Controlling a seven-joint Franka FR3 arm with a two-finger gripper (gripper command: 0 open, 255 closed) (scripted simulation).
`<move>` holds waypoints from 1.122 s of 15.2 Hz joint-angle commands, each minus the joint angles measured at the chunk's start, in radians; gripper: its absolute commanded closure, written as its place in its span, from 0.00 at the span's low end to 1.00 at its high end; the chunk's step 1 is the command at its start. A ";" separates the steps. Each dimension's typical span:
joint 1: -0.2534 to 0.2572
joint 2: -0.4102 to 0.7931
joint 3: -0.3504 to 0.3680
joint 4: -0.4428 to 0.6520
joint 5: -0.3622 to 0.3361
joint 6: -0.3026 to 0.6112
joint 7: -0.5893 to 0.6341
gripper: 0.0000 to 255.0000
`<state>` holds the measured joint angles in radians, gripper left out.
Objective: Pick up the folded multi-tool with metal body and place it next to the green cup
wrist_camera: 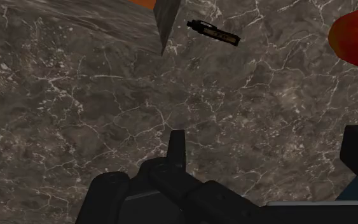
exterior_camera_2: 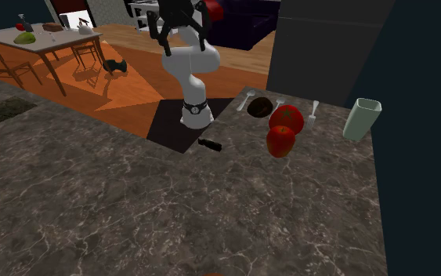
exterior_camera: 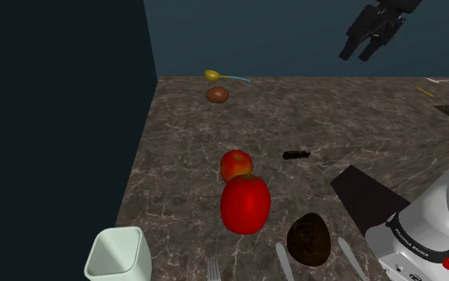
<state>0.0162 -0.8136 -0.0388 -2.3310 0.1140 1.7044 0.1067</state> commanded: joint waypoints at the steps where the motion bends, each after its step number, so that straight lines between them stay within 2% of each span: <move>1: 0.000 0.000 0.000 0.000 0.000 0.000 0.000 0.00; 10: 0.140 -0.040 -0.080 -0.323 -0.033 0.294 -0.394 0.00; 17: 0.249 0.030 -0.181 -0.513 -0.074 0.555 -0.720 0.00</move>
<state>0.2488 -0.7925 -0.2052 -2.8164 0.0463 2.2196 -0.5614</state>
